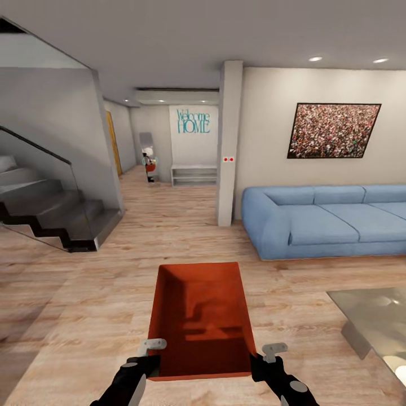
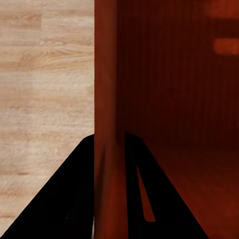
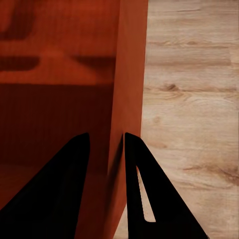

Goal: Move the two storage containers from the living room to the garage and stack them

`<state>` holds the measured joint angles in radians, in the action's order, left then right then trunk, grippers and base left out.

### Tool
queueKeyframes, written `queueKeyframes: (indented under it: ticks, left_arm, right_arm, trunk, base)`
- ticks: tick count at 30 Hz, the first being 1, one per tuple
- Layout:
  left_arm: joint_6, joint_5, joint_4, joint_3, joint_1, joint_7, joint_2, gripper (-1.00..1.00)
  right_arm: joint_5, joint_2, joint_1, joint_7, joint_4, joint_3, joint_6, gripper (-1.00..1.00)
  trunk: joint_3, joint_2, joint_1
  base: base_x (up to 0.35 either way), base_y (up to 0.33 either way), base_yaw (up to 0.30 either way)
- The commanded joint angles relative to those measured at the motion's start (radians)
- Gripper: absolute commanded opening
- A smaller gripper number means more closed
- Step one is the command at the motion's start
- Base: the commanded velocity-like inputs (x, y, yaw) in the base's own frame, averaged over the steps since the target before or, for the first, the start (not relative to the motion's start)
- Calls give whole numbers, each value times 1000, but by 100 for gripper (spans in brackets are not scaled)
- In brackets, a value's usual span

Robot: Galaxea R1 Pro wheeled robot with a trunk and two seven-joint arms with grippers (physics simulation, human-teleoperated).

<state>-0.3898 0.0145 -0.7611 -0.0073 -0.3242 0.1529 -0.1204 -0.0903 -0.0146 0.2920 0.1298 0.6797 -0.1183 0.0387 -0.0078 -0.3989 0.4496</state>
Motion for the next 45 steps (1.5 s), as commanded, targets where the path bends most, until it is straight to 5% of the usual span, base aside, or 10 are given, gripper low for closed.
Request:
queueKeyframes:
  ticks: [1,23,45]
  left_arm:
    - [-9,-27,-1,10,-1,13,8,-100]
    - [-9,-27,-1,10,-1,13,8,-100]
    - [-8,-27,-1,30,-1,13,10,-100]
  right_arm:
    - [12,-2,-1,13,3,-15,4,-100]
    - [12,-2,-1,14,3,-15,4,-100]
    - [12,-2,-1,6,3,-16,4,-100]
  trunk:
    - [-1,-1,0]
    - [-1,-1,0]
    - [-1,-1,0]
  base:
    - [0,0,250]
    - [7,4,182]
    - [291,94,0]
